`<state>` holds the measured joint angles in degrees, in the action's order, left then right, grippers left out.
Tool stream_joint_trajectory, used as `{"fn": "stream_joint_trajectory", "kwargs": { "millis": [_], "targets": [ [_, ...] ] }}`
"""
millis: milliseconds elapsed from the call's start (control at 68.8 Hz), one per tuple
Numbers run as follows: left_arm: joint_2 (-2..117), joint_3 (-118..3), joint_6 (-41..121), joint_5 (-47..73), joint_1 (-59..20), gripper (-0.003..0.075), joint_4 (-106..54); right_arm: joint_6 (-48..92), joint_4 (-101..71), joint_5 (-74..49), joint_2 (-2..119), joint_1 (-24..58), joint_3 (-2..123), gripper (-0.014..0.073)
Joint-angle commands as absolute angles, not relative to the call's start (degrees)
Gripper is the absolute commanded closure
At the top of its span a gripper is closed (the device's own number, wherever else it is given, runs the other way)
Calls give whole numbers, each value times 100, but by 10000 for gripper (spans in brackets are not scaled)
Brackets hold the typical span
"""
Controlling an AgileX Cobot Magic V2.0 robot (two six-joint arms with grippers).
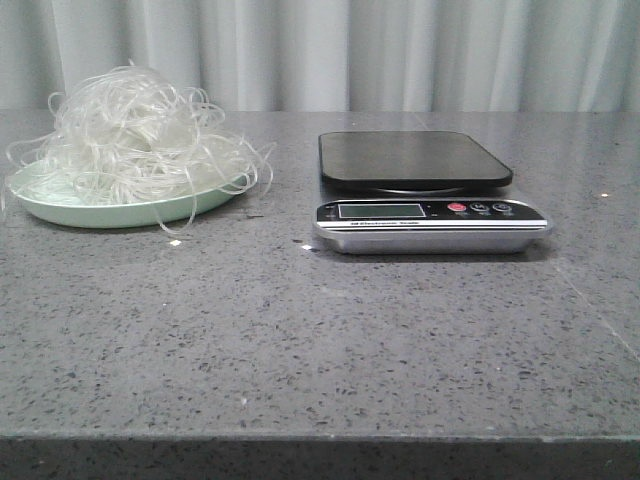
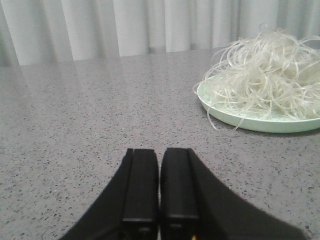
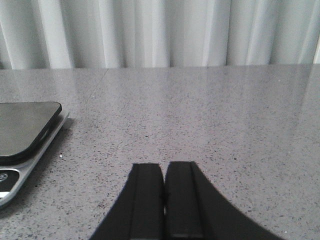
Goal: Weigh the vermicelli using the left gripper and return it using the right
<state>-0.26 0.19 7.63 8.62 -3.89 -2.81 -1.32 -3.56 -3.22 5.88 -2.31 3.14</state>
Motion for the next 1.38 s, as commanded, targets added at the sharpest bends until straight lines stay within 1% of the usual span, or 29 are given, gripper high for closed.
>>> {"fn": "stream_joint_trajectory", "kwargs": {
  "millis": [0, 44, 175, 1367],
  "targets": [
    [-127, 62, 706, 442, -362, 583, -344, -100, -382, 732, 422, -256, 30, 442],
    [-127, 62, 706, 442, -362, 583, -344, -100, -388, 889, 256, -256, -143, 442],
    [-127, 62, 706, 442, -362, 583, -344, -100, -377, 488, -179, -250, -112, 442],
    [-127, 62, 706, 442, -362, 583, -344, -100, -377, 351, -155, -237, -112, 442]
  ]
}}
